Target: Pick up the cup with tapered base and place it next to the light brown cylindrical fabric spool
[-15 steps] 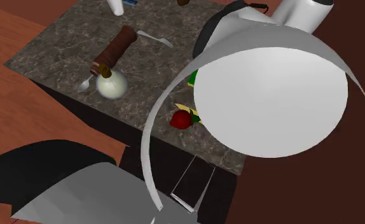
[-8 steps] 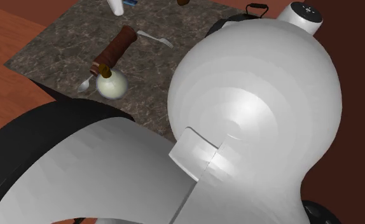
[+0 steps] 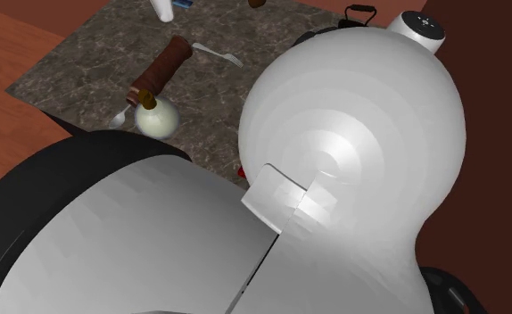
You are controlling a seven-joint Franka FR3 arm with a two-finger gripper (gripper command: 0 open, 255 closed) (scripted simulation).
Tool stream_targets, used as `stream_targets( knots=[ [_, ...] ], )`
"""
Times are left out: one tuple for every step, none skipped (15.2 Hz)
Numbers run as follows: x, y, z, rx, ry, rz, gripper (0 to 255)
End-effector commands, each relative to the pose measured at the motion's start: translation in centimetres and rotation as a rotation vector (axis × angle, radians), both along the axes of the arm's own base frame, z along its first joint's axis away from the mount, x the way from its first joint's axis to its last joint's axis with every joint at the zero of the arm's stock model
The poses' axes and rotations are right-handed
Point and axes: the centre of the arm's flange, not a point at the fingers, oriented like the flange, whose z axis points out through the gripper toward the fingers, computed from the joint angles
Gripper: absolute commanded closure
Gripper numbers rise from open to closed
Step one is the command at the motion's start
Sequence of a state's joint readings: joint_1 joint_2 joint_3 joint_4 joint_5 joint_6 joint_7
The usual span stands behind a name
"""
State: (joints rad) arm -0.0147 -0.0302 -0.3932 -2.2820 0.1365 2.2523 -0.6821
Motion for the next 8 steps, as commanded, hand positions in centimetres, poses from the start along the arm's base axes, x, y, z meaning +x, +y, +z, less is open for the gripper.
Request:
stream_targets(
  knots=[
    [0.00, 0.00, 0.00, 0.000, 0.000, 0.000, 0],
    [0.00, 0.00, 0.00, 0.000, 0.000, 0.000, 255],
    [0.00, 0.00, 0.00, 0.000, 0.000, 0.000, 255],
    [0.00, 0.00, 0.00, 0.000, 0.000, 0.000, 255],
    [0.00, 0.00, 0.00, 0.000, 0.000, 0.000, 255],
    [0.00, 0.00, 0.00, 0.000, 0.000, 0.000, 255],
    [0.00, 0.00, 0.00, 0.000, 0.000, 0.000, 255],
    [0.00, 0.00, 0.00, 0.000, 0.000, 0.000, 255]
  ],
)
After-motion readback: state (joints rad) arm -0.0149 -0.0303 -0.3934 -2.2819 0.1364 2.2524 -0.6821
